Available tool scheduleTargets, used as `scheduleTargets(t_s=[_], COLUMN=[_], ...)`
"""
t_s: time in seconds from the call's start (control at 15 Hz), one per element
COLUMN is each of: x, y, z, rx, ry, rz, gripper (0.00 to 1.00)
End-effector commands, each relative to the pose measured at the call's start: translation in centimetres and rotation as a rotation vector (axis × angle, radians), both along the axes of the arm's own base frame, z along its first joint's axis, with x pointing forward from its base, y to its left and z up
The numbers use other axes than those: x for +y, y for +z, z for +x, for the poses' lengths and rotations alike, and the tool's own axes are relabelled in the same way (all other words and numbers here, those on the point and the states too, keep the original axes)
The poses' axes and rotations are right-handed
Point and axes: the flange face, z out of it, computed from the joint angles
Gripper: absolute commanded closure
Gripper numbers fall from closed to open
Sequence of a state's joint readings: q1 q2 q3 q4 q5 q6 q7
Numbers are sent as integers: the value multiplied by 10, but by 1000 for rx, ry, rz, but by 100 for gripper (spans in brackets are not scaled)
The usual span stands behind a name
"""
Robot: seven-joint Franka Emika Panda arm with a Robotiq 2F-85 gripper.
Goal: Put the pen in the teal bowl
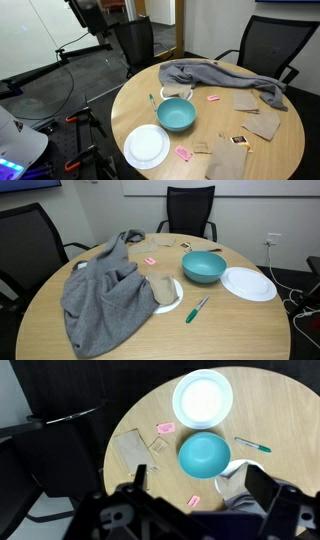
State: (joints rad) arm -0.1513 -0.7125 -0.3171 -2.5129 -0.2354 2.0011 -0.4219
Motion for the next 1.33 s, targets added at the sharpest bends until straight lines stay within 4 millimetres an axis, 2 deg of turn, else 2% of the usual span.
scheduleTargets(t_s=[0.0, 0.47, 0.73, 1.27], x=[0, 4, 23, 67], y=[1, 0, -7, -37], z=[0, 5, 23, 64], rx=[1, -1, 14, 44], ry=[0, 27, 156, 479], rz=[0, -6, -25, -38], gripper=[0, 0, 0, 0])
